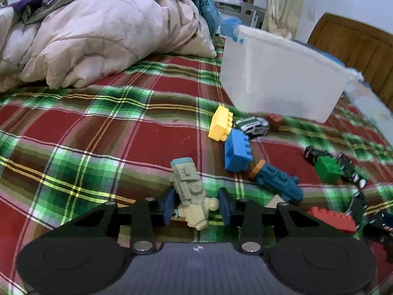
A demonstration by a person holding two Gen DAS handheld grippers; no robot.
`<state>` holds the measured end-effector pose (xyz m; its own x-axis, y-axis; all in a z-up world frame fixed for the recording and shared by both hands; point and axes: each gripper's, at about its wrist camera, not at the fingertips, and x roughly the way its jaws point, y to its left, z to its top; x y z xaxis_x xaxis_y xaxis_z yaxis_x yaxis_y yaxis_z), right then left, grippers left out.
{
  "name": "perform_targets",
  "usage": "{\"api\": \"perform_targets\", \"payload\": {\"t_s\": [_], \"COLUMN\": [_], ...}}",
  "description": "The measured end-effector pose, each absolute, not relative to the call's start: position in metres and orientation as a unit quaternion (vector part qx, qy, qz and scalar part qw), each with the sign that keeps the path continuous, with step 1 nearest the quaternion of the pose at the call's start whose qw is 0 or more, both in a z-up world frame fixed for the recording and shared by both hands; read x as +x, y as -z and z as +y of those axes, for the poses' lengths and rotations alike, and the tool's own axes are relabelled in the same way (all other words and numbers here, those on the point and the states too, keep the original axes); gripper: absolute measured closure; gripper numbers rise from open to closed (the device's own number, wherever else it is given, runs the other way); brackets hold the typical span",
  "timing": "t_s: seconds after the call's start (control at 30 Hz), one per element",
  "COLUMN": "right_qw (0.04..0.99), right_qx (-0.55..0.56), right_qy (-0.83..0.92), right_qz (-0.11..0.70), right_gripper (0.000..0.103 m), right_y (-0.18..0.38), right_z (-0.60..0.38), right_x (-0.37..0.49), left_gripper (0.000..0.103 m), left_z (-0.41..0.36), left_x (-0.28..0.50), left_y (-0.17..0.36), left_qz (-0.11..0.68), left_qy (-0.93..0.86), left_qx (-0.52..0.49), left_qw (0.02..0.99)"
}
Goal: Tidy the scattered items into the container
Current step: 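Grasp the beige toy figure with the left gripper while the right gripper grasps a black toy car, then carry both toys to the clear box and open both grippers to drop them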
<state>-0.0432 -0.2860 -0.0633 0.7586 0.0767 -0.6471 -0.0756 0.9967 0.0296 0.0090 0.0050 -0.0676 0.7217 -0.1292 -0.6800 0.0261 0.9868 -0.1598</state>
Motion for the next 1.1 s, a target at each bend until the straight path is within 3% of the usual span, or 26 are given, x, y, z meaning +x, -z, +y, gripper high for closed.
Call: {"api": "perform_targets", "payload": {"t_s": [0.67,0.93,1.1], "right_qw": [0.948,0.958,0.973], "right_qx": [0.007,-0.001,-0.023], "right_qy": [-0.044,-0.042,-0.053], "right_qz": [0.316,0.282,0.223], "right_gripper": [0.034,0.034,0.034], "right_y": [0.053,0.038,-0.004], "right_z": [-0.288,-0.286,-0.283], "right_x": [-0.049,-0.052,-0.030], "left_gripper": [0.062,0.062,0.062], "left_z": [-0.001,0.006,-0.006], "left_x": [0.011,0.011,0.040], "left_y": [0.060,0.010,-0.041], "left_qz": [0.368,0.317,0.278], "left_qy": [0.045,0.051,0.071], "left_qx": [-0.029,-0.034,-0.025], "left_qw": [0.928,0.946,0.957]}}
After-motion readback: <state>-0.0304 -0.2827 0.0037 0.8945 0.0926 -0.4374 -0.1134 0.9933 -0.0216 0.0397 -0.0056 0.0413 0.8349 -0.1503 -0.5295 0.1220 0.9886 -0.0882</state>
